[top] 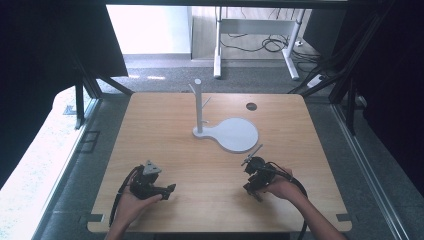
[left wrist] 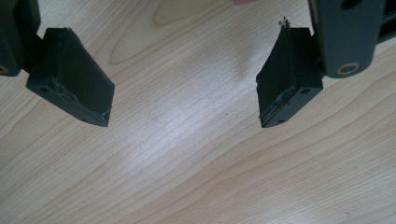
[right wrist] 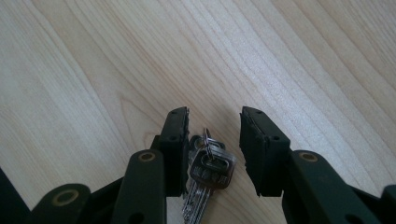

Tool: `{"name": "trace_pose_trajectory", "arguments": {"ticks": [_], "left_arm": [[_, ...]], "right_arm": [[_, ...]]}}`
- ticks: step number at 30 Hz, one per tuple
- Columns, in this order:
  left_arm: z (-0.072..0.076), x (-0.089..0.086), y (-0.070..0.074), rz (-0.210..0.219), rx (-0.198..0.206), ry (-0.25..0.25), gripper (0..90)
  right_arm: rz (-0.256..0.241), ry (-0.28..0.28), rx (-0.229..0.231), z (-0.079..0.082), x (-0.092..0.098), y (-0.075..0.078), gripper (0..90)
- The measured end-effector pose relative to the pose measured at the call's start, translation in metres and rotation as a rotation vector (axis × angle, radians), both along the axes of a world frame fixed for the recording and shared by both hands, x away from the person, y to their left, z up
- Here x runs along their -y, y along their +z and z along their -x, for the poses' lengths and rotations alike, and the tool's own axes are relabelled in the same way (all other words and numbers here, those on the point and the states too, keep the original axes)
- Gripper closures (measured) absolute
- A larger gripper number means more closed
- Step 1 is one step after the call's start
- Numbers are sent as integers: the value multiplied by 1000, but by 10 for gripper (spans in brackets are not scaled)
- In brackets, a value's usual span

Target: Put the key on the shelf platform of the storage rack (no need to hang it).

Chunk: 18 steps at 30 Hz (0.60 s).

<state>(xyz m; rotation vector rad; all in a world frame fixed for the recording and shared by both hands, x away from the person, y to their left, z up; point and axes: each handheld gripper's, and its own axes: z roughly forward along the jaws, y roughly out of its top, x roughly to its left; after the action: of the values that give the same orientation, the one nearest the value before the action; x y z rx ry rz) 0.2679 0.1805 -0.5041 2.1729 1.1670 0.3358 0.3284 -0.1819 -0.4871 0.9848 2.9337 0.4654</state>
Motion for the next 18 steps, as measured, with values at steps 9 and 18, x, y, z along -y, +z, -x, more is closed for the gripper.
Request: {"name": "trace_pose_trajectory", "arguments": {"ticks": [9, 18], "left_arm": [[-1, 2, -3, -6, -8, -3, 195], [0, 3, -3, -5, -8, -1, 195]], "right_arm": [[21, -19, -11, -6, 1, -8, 674], [26, -40, -27, -7, 4, -9, 715]]}}
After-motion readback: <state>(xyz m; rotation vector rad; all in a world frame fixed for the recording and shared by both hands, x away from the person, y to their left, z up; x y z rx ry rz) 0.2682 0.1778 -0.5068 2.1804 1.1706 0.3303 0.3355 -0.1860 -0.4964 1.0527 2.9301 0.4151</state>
